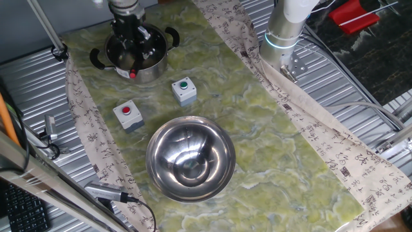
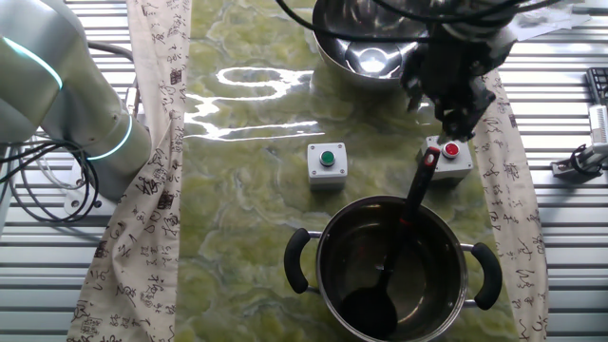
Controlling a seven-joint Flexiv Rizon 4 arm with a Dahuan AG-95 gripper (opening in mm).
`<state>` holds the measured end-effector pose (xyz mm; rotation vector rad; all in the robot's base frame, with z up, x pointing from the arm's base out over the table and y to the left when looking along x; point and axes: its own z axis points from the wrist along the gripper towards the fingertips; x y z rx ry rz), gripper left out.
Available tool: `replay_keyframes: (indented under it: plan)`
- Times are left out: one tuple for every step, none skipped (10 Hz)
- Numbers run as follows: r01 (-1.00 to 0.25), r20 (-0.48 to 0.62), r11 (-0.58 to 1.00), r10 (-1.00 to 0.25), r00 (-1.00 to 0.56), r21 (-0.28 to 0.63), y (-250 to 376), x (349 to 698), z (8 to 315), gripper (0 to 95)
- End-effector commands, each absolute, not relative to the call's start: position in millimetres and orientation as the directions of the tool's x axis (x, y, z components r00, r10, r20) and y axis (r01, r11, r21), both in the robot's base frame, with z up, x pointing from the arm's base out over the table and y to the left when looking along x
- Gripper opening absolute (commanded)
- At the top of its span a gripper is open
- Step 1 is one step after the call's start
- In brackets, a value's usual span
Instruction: Scoop water with a large spoon from one bowl to another
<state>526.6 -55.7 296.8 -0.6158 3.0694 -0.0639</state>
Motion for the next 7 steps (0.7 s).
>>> replay_keyframes:
  plan:
    - [-0.25,-0.047,0.968,-0.251,-0.967,-0.016,-46.9,525.2,308.0,57.0]
    - [-0.263,-0.051,0.965,-0.263,-0.963,-0.016,-46.8,525.0,308.3,57.0]
    - [-0.278,-0.053,0.96,-0.279,-0.959,-0.016,-46.0,524.1,309.6,57.0]
    - [-0.285,-0.051,0.958,-0.286,-0.957,-0.016,-45.7,523.7,310.2,57.0]
    - [-0.298,-0.048,0.955,-0.298,-0.953,-0.016,-45.7,523.7,310.2,57.0]
    - [-0.306,-0.047,0.952,-0.306,-0.951,-0.016,-45.6,523.7,310.2,57.0]
    - [-0.316,-0.048,0.949,-0.316,-0.947,-0.016,-45.6,523.7,310.2,57.0]
